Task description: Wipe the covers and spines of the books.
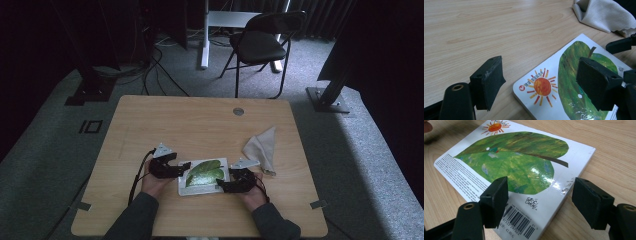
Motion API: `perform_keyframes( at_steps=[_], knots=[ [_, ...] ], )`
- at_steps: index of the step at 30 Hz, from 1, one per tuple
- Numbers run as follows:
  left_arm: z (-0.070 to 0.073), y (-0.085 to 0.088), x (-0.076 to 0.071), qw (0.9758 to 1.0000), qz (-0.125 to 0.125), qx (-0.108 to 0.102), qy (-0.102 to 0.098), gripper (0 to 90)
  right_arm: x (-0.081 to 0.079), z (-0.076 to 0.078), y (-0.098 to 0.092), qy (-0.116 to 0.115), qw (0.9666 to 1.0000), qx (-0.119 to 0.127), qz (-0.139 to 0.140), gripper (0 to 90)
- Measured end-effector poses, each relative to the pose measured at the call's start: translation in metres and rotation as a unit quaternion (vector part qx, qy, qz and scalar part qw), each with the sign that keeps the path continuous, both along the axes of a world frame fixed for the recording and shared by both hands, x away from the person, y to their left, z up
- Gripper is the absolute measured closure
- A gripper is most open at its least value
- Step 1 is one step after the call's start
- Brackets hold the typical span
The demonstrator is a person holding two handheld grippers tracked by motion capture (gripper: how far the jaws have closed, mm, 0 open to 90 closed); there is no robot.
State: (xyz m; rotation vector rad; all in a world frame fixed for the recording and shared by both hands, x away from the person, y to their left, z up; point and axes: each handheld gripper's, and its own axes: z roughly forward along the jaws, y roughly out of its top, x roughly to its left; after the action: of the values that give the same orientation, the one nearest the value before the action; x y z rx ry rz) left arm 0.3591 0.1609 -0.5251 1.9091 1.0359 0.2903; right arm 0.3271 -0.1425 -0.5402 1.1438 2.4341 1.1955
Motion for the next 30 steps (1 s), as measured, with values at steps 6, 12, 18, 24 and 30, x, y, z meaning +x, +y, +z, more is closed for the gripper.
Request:
perform_keyframes(
  at_steps=[6, 12, 18, 24, 30],
  knots=[
    [-0.006, -0.005, 0.007, 0.9998, -0.01, 0.008, 0.014, 23.5, -0.002, 0.0, 0.001, -0.003, 1.0, -0.003, 0.006, 27.2],
    [-0.013, -0.007, 0.011, 0.9993, -0.015, 0.015, 0.03, 24.2, -0.003, 0.0, 0.002, -0.004, 0.9999, -0.005, 0.009, 26.0],
    [-0.015, -0.008, 0.009, 0.9989, -0.02, 0.019, 0.038, 24.5, -0.005, 0.0, 0.002, -0.003, 0.9999, -0.007, 0.012, 25.2],
    [-0.019, -0.007, 0.006, 0.9985, -0.029, 0.021, 0.042, 25.7, -0.008, 0.0, 0.002, -0.001, 0.9998, -0.009, 0.016, 24.0],
    [-0.021, -0.008, 0.009, 0.9983, -0.031, 0.019, 0.045, 26.0, -0.009, 0.0, 0.002, -0.001, 0.9997, -0.012, 0.019, 21.7]
  ],
)
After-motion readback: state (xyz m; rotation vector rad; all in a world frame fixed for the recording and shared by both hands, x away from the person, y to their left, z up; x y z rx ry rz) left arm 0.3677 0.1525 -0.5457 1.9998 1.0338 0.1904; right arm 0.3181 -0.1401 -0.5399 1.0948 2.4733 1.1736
